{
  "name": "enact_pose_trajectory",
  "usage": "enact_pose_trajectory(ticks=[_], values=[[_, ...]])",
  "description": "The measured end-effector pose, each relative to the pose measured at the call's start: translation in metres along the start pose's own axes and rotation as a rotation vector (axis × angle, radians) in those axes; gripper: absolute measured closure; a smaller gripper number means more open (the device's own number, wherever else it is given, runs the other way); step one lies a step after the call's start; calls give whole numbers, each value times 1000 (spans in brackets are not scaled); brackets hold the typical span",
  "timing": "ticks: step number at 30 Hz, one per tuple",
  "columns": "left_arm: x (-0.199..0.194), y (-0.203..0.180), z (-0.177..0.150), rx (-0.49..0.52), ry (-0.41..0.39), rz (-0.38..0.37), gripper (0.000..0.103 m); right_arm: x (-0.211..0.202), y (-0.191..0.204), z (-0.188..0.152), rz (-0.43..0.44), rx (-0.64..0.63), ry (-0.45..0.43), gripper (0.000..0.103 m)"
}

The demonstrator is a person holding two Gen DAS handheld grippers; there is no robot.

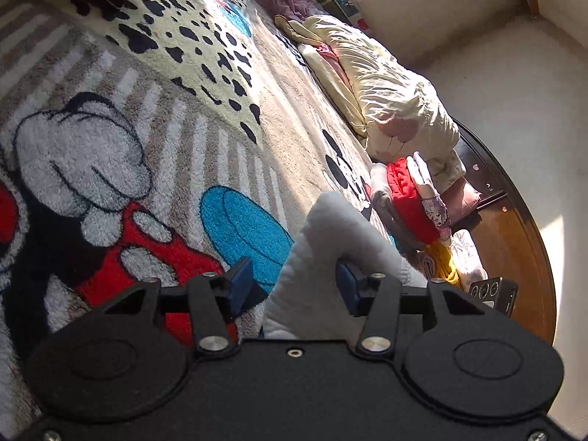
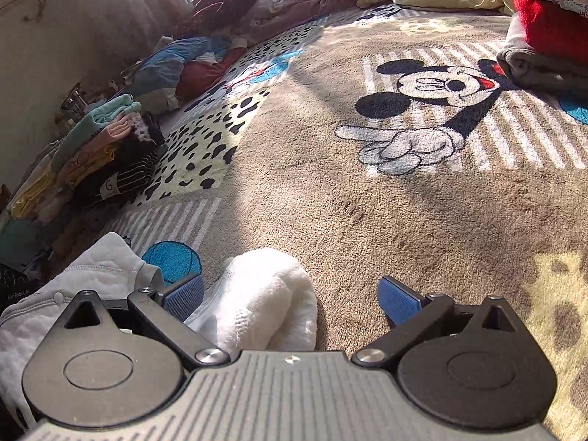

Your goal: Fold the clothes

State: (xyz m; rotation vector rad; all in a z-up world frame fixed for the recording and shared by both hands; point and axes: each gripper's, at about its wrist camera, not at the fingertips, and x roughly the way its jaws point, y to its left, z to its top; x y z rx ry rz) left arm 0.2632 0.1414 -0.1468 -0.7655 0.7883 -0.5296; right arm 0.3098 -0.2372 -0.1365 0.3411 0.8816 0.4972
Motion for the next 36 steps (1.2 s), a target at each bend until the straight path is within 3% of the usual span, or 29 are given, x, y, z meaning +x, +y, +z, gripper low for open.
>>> enact_pose_trajectory(ticks=[6, 7, 8, 9, 10, 15, 20, 28, 34, 36], values=[[27, -4, 4, 21, 89, -103, 57, 13, 7, -3, 64, -60, 9, 6], [30, -9, 2, 40, 106, -108, 71, 14, 10, -4, 73, -72, 9, 9], [33, -14, -1, 60, 121, -111, 77, 14, 12, -5, 87, -76, 14, 25], [33, -22, -5, 106, 117, -89, 92, 15, 15, -7, 102, -77, 22, 42], [30, -30, -9, 140, 113, -81, 98, 14, 18, -9, 100, -84, 20, 46], [-4, -57, -20, 219, 33, -66, 100, -12, 26, -16, 103, -74, -40, 71], [-58, -82, -19, 245, -93, -61, 100, -61, 37, -13, 121, -70, -142, 76], [-140, -141, -27, 371, -258, -37, 101, -166, 78, -7, 145, -192, -308, 77], [-189, -176, -41, 496, -311, 27, 101, -227, 108, -16, 123, -328, -352, 78], [-189, -182, -38, 527, -302, 69, 101, -239, 115, -16, 104, -367, -355, 78]])
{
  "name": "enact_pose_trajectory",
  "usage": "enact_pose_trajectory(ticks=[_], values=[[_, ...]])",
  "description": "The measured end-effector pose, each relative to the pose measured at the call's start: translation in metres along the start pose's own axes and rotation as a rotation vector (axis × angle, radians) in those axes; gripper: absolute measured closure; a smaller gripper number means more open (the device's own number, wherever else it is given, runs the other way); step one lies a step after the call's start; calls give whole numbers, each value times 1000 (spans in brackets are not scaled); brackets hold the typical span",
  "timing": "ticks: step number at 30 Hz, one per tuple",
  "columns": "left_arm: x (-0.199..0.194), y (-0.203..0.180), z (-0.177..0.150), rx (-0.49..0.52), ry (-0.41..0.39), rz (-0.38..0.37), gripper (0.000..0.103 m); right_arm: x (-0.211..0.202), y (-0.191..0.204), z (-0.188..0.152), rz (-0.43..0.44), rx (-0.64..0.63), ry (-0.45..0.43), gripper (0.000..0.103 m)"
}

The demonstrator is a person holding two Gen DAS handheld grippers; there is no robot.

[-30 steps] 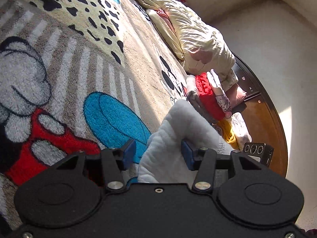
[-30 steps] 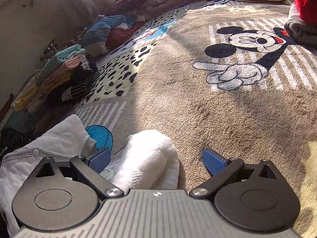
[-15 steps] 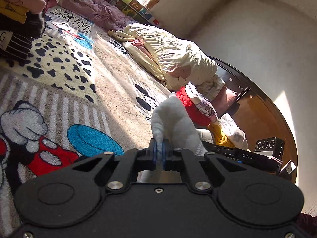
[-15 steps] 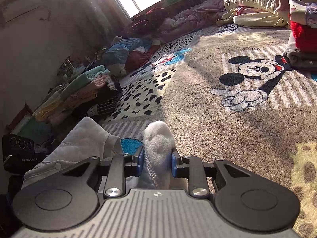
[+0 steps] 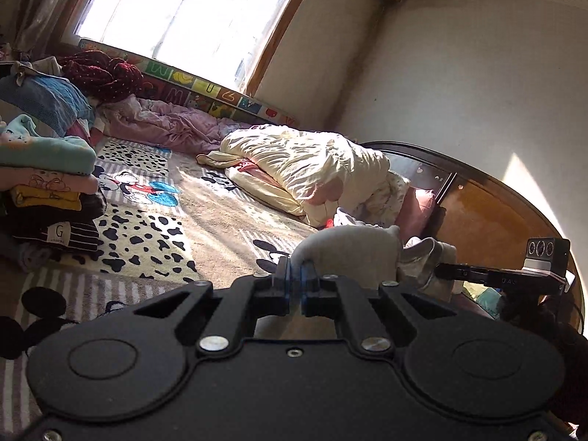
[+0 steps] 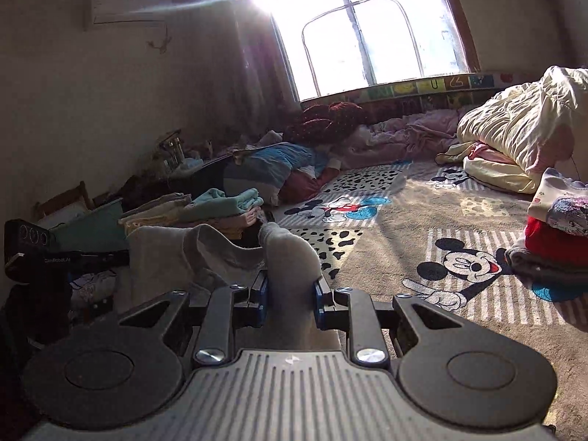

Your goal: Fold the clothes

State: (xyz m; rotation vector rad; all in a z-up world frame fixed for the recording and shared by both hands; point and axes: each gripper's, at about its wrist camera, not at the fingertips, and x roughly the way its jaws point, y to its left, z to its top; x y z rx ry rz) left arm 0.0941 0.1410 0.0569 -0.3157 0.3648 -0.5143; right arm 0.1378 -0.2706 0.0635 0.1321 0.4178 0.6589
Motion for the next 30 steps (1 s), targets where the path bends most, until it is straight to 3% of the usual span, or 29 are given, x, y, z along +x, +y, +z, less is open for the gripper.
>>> enact_pose_trajectory(ticks=[3, 5, 7, 9, 11, 12, 15, 17, 20, 23, 27, 30], values=[[14, -1, 9, 52, 48, 63, 101, -6, 7, 10, -21, -65, 16, 78], [45, 3, 15, 58, 112, 122, 101, 11, 4, 18, -49, -86, 54, 78], [64, 2, 28, 90, 69, 170, 101, 31, -1, 26, -82, -97, 92, 79], [81, 0, 41, 120, 17, 214, 101, 53, -5, 37, -173, -93, 90, 80], [66, -8, 60, 101, -181, 182, 100, 59, -3, 49, -267, -101, 1, 80], [59, -11, 68, 83, -234, 175, 100, 52, 1, 55, -289, -108, -80, 80], [44, -25, 77, 142, -293, 183, 100, 23, 20, 67, -336, -143, -339, 80], [45, -26, 65, 198, -248, 215, 100, 13, 33, 61, -349, -217, -379, 80], [58, -4, 20, 214, -103, 298, 100, 22, 37, 37, -362, -313, -286, 74], [68, 30, -43, 150, 70, 358, 100, 52, 16, -13, -335, -267, -28, 68], [68, 59, -124, 79, 302, 397, 98, 88, -6, -106, -315, -211, 323, 68], [53, 59, -142, 28, 302, 414, 98, 79, -1, -147, -302, -169, 406, 68]])
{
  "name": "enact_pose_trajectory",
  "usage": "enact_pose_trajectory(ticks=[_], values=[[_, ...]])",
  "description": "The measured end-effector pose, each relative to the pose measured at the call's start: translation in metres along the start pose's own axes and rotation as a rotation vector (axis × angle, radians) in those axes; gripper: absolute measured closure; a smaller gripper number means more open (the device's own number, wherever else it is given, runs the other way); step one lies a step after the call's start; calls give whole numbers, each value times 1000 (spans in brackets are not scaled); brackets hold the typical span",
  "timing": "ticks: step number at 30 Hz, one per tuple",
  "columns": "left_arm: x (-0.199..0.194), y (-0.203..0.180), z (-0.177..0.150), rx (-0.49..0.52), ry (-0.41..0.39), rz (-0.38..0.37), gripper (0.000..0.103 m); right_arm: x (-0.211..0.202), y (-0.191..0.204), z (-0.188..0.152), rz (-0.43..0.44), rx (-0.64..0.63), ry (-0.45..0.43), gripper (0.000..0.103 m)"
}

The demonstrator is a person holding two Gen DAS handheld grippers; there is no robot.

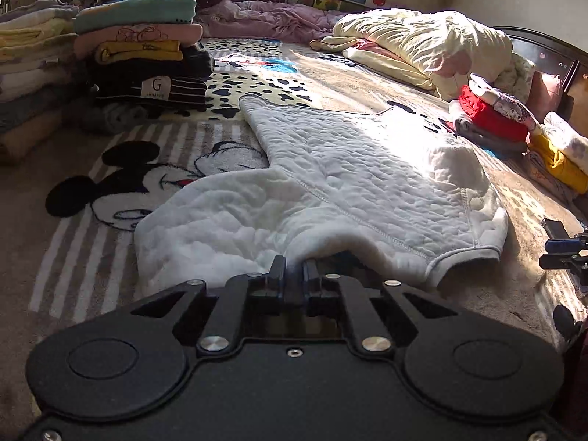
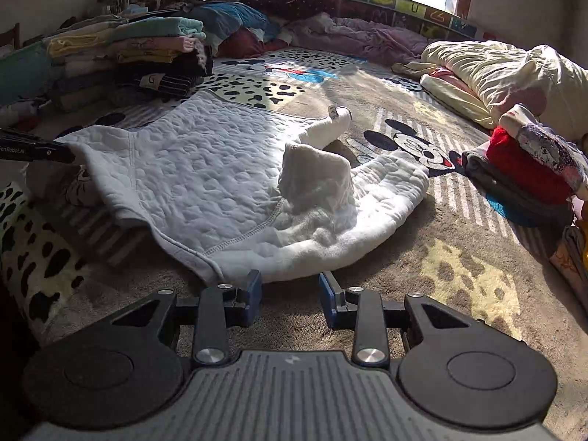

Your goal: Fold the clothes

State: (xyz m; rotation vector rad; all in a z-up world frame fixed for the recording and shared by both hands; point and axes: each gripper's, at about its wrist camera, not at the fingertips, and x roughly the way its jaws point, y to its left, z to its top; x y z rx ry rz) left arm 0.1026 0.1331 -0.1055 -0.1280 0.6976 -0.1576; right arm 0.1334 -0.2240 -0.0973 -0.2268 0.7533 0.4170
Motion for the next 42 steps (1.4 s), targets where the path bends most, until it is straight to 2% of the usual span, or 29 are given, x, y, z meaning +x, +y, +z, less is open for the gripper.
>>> enact_pose_trajectory(ticks=[3, 5, 6, 9, 12, 14, 16, 18, 22, 24, 25, 26, 27, 28, 29, 30, 31, 34, 37, 40, 42], values=[[-13, 3, 8, -110, -31, -28, 91, -6, -2, -14, 28, 92, 0, 63], [-16, 9, 16, -229, -29, -53, 82, -10, -10, -14, 46, 202, -15, 56], [-15, 14, 16, -299, -25, -61, 82, -10, -15, -13, 56, 255, -22, 52], [-13, 26, 12, -501, -7, -104, 80, -2, -45, -12, 103, 490, -66, 47], [-12, 35, -6, -696, 9, -154, 73, 15, -75, -18, 152, 735, -118, 46], [-14, 35, -20, -803, 18, -205, 55, 30, -93, -23, 191, 888, -150, 45], [-11, 34, -32, -886, 16, -246, 54, 49, -106, -28, 235, 1016, -159, 42], [-8, 36, -36, -932, 3, -246, 54, 66, -114, -30, 255, 1101, -153, 37], [-1, 59, -33, -1051, -91, -211, 54, 90, -121, -28, 283, 1190, -192, 35], [6, 67, -28, -1076, -105, -180, 54, 97, -123, -20, 282, 1218, -204, 34], [10, 71, -25, -1083, -105, -164, 59, 101, -122, -17, 289, 1225, -209, 34], [14, 74, -22, -1088, -106, -147, 77, 104, -120, -13, 294, 1220, -217, 33], [16, 74, -16, -1065, -102, -123, 88, 106, -116, -8, 300, 1200, -225, 42], [16, 74, -7, -1008, -102, -86, 96, 104, -112, -3, 290, 1171, -233, 55], [8, 72, 3, -960, -134, -84, 98, 99, -108, 1, 273, 1142, -242, 87], [-1, 70, 14, -911, -165, -82, 98, 95, -103, 6, 255, 1112, -251, 92], [-9, 68, 24, -862, -196, -81, 98, 90, -99, 11, 238, 1083, -260, 92], [-38, 62, 40, -749, -261, -90, 98, 46, -97, 10, 222, 1067, -362, 93], [-37, 70, 26, -778, -225, -59, 98, 14, -93, -6, 170, 1052, -381, 93], [-14, 79, -1, -817, -103, 11, 97, 19, -89, -35, 106, 1061, -273, 93], [-10, 82, -17, -824, -84, 46, 91, 30, -88, -56, 76, 1074, -193, 93]])
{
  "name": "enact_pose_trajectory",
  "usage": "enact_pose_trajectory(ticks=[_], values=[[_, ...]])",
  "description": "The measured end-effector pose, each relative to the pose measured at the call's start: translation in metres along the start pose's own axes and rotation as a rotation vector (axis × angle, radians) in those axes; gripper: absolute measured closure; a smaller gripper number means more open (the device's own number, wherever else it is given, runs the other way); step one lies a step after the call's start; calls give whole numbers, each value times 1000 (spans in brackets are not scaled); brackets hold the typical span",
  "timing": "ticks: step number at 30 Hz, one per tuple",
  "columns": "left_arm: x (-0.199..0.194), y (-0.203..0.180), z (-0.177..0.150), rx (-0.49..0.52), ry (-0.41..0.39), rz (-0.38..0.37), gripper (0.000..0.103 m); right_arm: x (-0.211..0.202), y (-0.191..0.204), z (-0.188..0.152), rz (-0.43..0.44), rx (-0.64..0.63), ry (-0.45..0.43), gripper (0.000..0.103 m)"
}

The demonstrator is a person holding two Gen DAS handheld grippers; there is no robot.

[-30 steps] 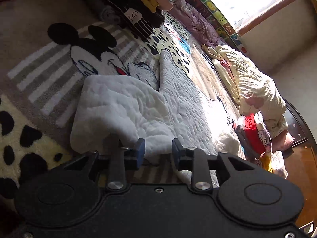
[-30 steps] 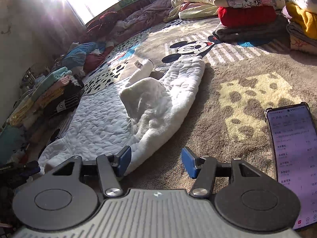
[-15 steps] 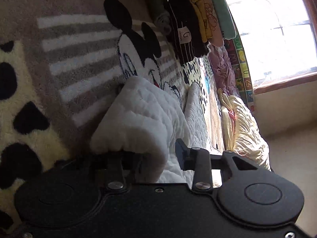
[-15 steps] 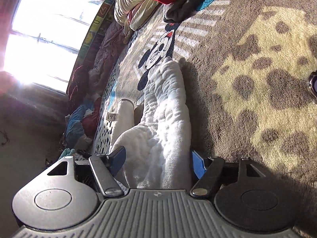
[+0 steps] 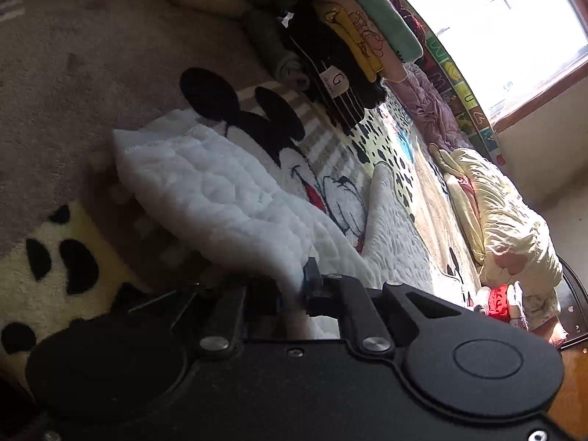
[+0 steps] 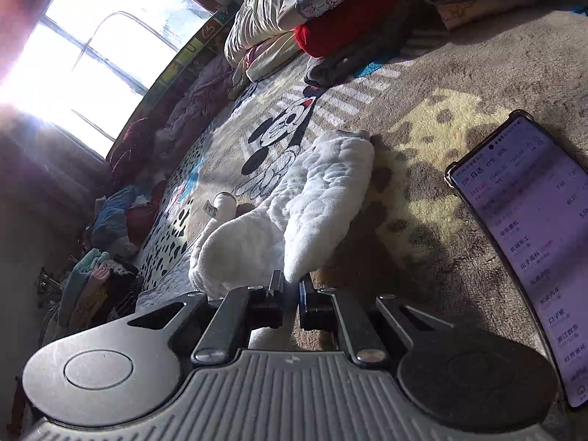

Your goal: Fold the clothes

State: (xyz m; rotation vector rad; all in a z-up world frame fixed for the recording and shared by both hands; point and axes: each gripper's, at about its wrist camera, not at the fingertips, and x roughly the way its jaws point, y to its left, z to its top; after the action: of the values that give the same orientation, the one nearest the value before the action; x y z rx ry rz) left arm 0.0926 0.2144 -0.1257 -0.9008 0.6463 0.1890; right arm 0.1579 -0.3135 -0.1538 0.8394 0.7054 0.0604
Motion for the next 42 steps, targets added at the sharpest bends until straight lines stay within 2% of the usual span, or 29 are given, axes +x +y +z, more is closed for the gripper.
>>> enact_pose_trajectory(ticks=[1, 3, 5, 6, 9, 10, 11, 12, 14, 17, 19, 20, 23, 25, 26, 28, 31, 35, 42], values=[[-1, 6, -3, -19, -16, 4, 76, 0, -6, -4, -5, 7, 3, 93], [-7, 15, -3, -64, -49, -8, 61, -2, -13, -11, 2, 19, -9, 91], [-11, 20, 2, -92, -95, 2, 55, -4, -11, -10, 5, 27, -31, 82], [-12, 24, 5, -109, -114, 21, 55, -4, -10, -8, 7, 27, -41, 73], [-13, 36, 19, -181, -152, 42, 55, 1, -7, 0, 0, 18, -57, 65], [-14, 40, 24, -204, -162, 46, 64, 6, -8, 2, -1, 22, -54, 65], [-17, 37, 29, -173, -167, 63, 92, 9, -11, 5, 3, 30, -54, 66], [-20, 33, 34, -136, -176, 79, 95, 10, -13, 7, 10, 39, -54, 67], [-43, 12, 40, 35, -280, 69, 95, 12, -15, 10, 13, 42, -57, 69], [-41, 12, 41, 79, -282, 127, 94, 8, -7, 3, -23, -45, -63, 70], [-17, 27, 43, 55, -180, 278, 79, 6, -4, -2, -51, -99, -63, 74], [-12, 33, 43, 46, -147, 312, 77, 5, -2, -4, -63, -121, -63, 76], [-37, 24, 42, 47, -234, 302, 71, 0, 0, -5, -80, -152, -58, 77], [-53, 13, 38, 73, -292, 295, 71, -5, -1, -2, -75, -145, -57, 75], [-58, 9, 36, 64, -299, 257, 71, -7, -3, 0, -63, -130, -64, 73], [-65, 0, 29, 64, -289, 188, 71, -10, -10, 4, -36, -89, -77, 72], [-66, -16, 12, 91, -249, 121, 71, -6, -21, 9, -3, -14, -95, 71], [-52, -48, -18, 191, -153, 71, 71, 6, -33, 12, 43, 81, -118, 69], [-32, -85, -69, 362, -62, 73, 71, 39, -33, 30, 120, 136, -131, 67]])
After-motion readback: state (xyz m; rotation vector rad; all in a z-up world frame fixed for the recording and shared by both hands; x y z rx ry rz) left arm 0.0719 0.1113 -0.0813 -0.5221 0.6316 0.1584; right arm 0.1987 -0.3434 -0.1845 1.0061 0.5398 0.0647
